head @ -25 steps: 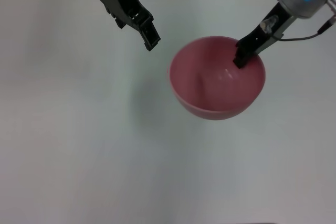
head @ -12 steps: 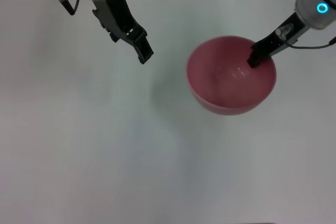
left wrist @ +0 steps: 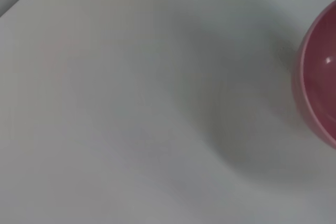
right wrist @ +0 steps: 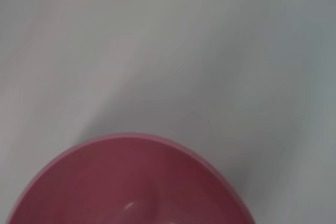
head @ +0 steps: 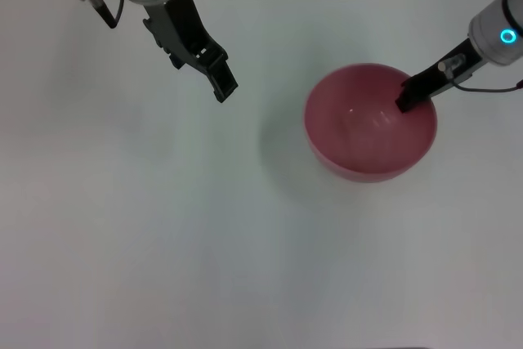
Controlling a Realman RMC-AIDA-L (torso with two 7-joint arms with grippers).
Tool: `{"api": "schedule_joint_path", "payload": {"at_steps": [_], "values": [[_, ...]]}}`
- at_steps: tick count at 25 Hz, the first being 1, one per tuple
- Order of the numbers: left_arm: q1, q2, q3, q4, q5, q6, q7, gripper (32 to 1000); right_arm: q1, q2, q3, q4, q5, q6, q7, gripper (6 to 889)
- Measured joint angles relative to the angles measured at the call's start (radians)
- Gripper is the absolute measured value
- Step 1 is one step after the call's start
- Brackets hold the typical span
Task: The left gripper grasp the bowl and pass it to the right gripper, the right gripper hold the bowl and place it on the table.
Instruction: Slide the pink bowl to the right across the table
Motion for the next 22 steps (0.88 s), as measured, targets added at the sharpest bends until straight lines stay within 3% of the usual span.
{"api": "schedule_joint_path", "payload": {"at_steps": [9, 22], "values": [[0.003, 0.0000, 0.001, 0.000, 0.000, 0.005, 0.000, 859, -0.041, 0.000, -0.001, 0.016, -0.006, -0.062, -0.003, 28], [0.013, -0.0013, 0.003, -0.002, 0.000, 0.014, 0.000, 859, -0.045, 0.008, 0.009, 0.074, 0.000, -0.146, -0.032, 32]]}}
